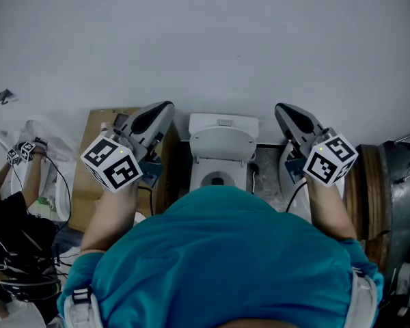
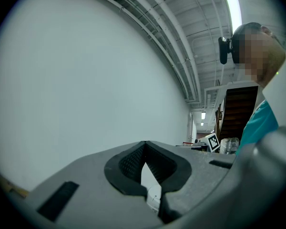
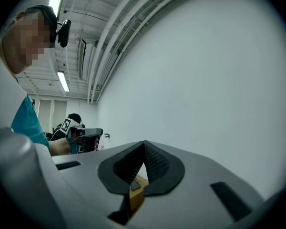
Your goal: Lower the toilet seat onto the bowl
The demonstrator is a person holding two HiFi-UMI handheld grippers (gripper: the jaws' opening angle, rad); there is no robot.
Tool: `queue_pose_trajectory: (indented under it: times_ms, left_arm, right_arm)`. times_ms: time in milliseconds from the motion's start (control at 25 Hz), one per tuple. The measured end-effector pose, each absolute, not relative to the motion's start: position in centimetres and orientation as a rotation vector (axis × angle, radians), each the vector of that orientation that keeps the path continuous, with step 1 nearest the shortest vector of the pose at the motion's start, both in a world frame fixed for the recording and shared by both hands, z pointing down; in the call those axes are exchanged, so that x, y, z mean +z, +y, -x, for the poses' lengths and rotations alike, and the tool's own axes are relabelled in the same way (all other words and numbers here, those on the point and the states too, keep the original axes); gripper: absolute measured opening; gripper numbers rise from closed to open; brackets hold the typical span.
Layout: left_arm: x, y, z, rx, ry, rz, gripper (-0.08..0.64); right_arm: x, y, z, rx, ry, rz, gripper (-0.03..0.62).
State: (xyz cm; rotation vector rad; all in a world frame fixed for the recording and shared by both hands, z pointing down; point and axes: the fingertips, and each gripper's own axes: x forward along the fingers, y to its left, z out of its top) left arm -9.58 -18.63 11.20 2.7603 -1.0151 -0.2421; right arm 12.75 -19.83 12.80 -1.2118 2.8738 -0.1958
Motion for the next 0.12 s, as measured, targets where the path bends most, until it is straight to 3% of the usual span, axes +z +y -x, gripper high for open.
queue_pose_trajectory:
  times_ms: [120]
  left_arm:
    - [11.01,-18.63,9.56,-0.245,-1.015,-2.758,0.003]
  right_arm:
    - [12.65,-19.82,-12.71,-0.193,2.878,1.208,-0.002]
